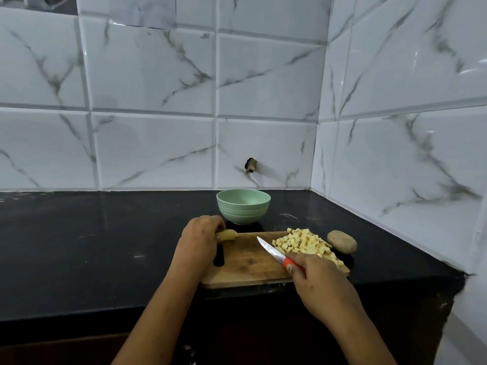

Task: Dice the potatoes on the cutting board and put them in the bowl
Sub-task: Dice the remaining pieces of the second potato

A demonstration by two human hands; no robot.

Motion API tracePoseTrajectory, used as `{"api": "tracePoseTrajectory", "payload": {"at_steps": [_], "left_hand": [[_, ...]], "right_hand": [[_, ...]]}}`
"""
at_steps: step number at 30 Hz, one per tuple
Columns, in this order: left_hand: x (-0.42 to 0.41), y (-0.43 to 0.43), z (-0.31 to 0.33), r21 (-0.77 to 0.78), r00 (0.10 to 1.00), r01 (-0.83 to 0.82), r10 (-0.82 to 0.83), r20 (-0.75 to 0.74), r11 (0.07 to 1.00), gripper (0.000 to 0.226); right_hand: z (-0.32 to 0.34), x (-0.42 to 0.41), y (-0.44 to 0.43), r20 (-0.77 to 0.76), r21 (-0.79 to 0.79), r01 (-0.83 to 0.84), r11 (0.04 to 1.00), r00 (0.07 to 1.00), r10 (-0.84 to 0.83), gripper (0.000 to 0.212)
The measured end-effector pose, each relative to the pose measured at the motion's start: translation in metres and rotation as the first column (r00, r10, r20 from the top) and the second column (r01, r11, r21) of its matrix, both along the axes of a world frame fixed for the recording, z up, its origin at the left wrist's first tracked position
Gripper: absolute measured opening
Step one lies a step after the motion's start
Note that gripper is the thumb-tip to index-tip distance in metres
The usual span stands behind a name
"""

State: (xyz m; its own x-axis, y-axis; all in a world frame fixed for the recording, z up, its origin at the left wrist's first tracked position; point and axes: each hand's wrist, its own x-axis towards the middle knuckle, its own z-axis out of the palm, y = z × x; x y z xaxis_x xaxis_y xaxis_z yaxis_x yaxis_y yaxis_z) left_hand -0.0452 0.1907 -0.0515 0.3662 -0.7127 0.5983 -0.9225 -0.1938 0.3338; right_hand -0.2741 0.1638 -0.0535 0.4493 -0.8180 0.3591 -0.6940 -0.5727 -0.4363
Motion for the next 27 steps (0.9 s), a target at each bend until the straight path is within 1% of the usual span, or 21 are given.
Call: {"api": "tracePoseTrajectory", "payload": {"at_steps": [3,8,11,13,16,18,20,23,25,27], "left_hand": [[-0.003,0.004,0.0,-0.052,0.999,0.029,-0.03,-0.022,0.998,0.023],[-0.004,0.005,-0.002,0.021,0.999,0.021,-0.02,-0.046,1.0,0.025],[-0.006,0.005,-0.001,0.037,0.997,0.03,-0.027,-0.079,0.999,0.024],[-0.008,0.006,0.0,0.007,0.993,0.043,-0.042,-0.107,0.999,0.024],[-0.012,0.008,0.004,-0.082,0.98,0.088,-0.101,-0.174,0.993,0.023],[-0.018,0.009,0.007,-0.093,0.96,0.129,-0.147,-0.238,0.987,0.022],[-0.026,0.008,0.009,-0.043,0.937,0.145,-0.151,-0.315,0.988,0.023],[-0.037,0.005,0.01,0.081,0.901,0.154,-0.107,-0.421,0.985,0.031],[-0.045,0.002,0.01,0.137,0.885,0.166,-0.086,-0.457,0.977,0.034],[-0.05,0.0,0.011,0.158,0.878,0.157,-0.065,-0.474,0.975,0.03]], "right_hand": [[0.001,-0.002,-0.001,0.001,-0.014,0.008,1.0,1.0,-0.008,0.036],[-0.001,0.0,-0.001,0.011,0.004,-0.006,1.0,1.0,0.006,0.035],[-0.001,0.0,-0.001,0.016,0.005,-0.004,1.0,1.0,0.004,0.036],[-0.002,-0.001,-0.003,0.022,0.014,-0.002,1.0,1.0,0.002,0.037],[-0.002,-0.003,-0.005,0.035,0.026,0.004,1.0,0.999,-0.005,0.037],[-0.002,-0.004,-0.006,0.039,0.028,0.01,1.0,0.999,-0.011,0.037],[-0.002,-0.004,-0.005,0.023,0.025,0.017,1.0,1.0,-0.017,0.038],[-0.003,-0.005,-0.005,-0.021,-0.006,0.042,0.999,0.999,-0.042,0.035],[0.0,-0.007,-0.007,-0.052,-0.053,0.09,0.995,0.994,-0.093,0.034],[0.001,-0.008,-0.009,-0.067,-0.073,0.116,0.991,0.99,-0.121,0.034]]}}
